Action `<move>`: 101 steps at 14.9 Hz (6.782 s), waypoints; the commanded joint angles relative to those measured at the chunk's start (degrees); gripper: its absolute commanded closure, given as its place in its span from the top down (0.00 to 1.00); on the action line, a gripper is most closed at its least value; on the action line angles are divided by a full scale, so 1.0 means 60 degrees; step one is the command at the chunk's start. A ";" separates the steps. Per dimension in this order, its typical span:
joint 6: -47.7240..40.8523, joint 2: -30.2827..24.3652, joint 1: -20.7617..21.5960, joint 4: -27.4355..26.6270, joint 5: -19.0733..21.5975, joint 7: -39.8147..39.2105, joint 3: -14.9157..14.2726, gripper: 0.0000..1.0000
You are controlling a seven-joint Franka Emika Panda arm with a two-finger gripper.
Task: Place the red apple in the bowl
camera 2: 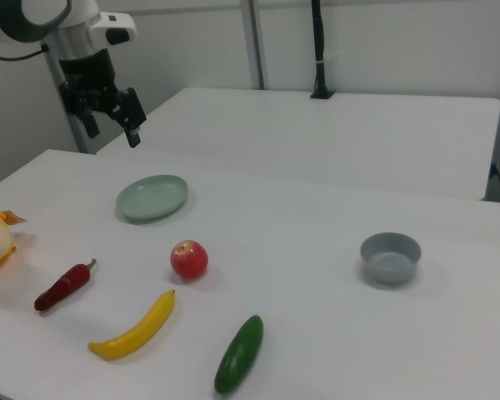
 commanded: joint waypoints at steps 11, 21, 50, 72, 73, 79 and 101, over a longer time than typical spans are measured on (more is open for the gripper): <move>-0.0032 0.0012 0.0004 -0.0231 0.0043 -0.0015 0.0013 1.00; 0.1270 0.1271 -0.0230 -0.0290 -0.0089 -0.0951 -0.0030 1.00; 0.5886 0.3396 -0.0304 -0.3000 -0.1244 -0.0937 0.0380 1.00; 0.6385 0.3528 -0.1313 -0.2021 -0.1555 -0.0923 0.0336 0.00; 0.6224 0.3586 -0.1445 -0.1656 -0.1525 -0.0923 0.0307 0.00; 0.5376 0.4712 -0.2148 0.0716 -0.0748 -0.0937 -0.0118 0.01; 0.7746 0.8200 -0.3922 0.3914 -0.1319 -0.1509 -0.0821 0.00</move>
